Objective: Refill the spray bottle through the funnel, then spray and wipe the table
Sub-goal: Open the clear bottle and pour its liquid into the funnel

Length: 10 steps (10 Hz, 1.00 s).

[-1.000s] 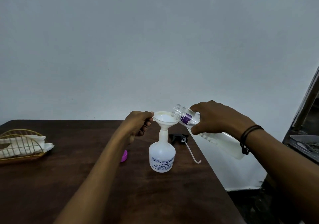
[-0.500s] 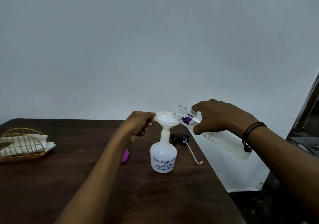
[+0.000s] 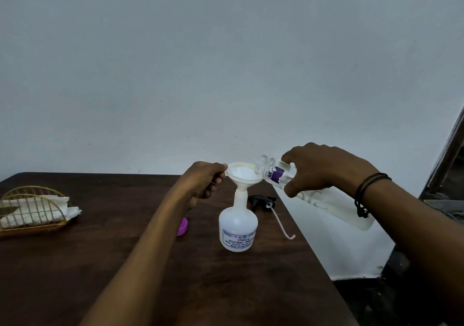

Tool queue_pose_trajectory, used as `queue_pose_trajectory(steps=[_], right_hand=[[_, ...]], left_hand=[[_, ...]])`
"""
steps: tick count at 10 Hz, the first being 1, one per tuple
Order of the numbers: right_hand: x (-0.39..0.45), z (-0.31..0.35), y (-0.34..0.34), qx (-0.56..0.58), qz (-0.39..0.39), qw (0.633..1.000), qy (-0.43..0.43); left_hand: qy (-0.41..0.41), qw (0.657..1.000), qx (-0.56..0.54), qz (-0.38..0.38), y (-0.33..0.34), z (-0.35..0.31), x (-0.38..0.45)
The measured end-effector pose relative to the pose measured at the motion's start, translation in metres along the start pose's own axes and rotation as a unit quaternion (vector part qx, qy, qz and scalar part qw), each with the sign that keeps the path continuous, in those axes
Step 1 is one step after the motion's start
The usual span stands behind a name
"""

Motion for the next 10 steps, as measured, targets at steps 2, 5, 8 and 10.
queue_pose_trajectory(steps=[2, 5, 8, 10], right_hand=[[-0.0027, 0.0032, -0.0036, -0.015, 0.001, 1.0, 0.0], [-0.0034, 0.0045, -0.0032, -0.02, 0.004, 1.0, -0.002], [-0.002, 0.0053, -0.0054, -0.025, 0.004, 1.0, -0.001], [-0.0019, 0.006, -0.0064, -0.028, 0.004, 1.0, -0.002]], left_hand=[[0.0, 1.0, 0.003, 0.0, 0.0004, -0.001, -0.0008], [0.001, 1.0, 0.005, 0.002, -0.0003, -0.0003, -0.0004], [-0.003, 1.0, 0.008, 0.002, -0.0007, 0.0006, -0.0002], [-0.003, 1.0, 0.013, 0.005, -0.0012, 0.0005, 0.0004]])
Point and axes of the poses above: each hand's wrist, its own x-axis towards the middle knuckle, its own y-axis out of the palm, z = x × y, the point moved 8 cm from there along x, towards the middle knuckle, and after that the axes turned 4 degrees about y, right-handed, at the moved point
